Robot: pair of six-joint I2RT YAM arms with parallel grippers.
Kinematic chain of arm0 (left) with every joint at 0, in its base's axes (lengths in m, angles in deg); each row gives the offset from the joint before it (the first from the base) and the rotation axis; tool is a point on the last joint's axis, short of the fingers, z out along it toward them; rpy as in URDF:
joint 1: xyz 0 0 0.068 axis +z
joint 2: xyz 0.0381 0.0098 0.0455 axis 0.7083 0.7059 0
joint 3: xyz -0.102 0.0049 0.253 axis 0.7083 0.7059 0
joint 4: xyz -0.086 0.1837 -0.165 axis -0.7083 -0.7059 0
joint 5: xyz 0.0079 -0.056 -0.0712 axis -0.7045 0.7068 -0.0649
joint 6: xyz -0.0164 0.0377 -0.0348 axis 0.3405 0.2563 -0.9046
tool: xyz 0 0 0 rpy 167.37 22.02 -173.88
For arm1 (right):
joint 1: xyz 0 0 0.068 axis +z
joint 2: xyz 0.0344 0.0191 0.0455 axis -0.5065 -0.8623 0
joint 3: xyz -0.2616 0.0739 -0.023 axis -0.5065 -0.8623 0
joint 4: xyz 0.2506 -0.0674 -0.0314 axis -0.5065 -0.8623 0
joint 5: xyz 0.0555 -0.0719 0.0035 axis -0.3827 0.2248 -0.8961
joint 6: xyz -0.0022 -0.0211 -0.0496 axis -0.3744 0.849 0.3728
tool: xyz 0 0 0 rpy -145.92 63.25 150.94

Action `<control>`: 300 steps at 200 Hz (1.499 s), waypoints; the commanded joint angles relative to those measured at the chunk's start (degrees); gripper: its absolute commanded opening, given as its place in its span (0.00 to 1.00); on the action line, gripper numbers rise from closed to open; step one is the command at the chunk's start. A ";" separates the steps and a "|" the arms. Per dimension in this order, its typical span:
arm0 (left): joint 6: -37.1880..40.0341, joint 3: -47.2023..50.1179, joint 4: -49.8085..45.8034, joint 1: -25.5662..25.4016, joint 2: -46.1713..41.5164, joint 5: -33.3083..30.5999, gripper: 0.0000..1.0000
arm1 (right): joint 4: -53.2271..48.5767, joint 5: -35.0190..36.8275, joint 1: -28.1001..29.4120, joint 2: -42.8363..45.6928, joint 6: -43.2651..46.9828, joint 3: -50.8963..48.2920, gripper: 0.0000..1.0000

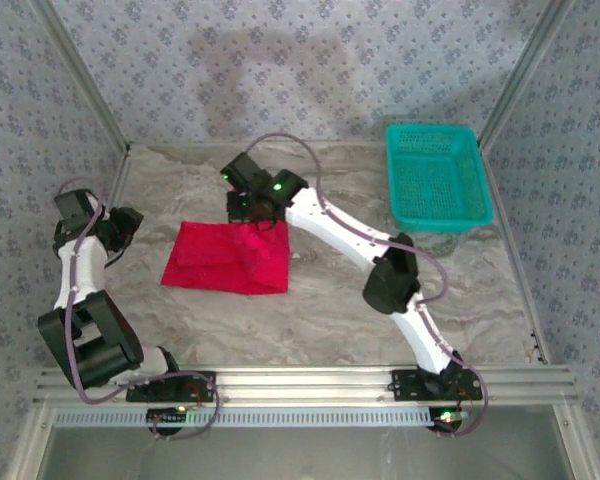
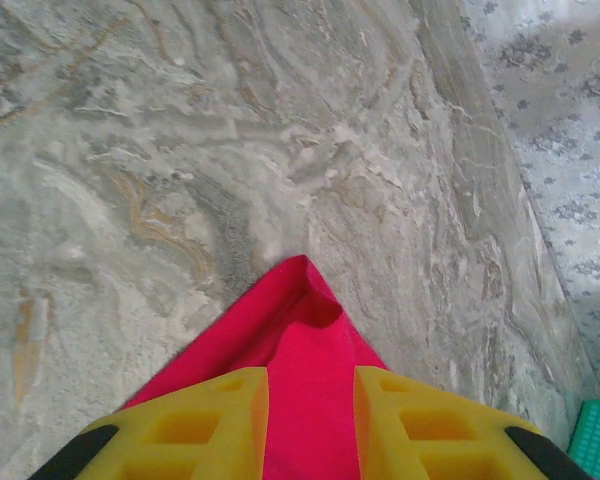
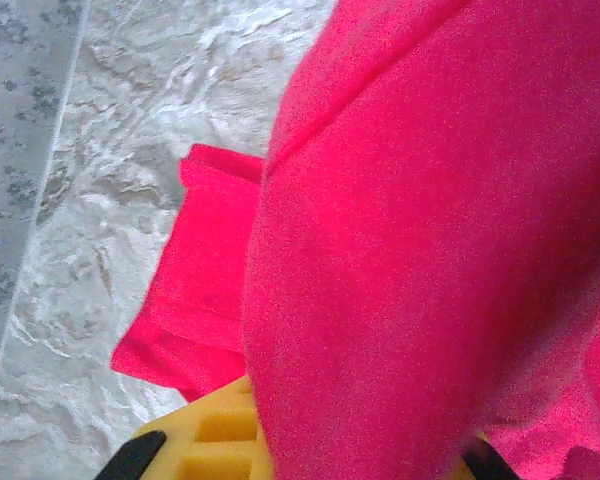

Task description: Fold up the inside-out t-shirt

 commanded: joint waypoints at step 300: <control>-2.99 -4.21 7.87 -43.05 17.06 -7.75 0.28 | 12.45 2.25 -15.86 13.22 -4.57 -57.29 0.04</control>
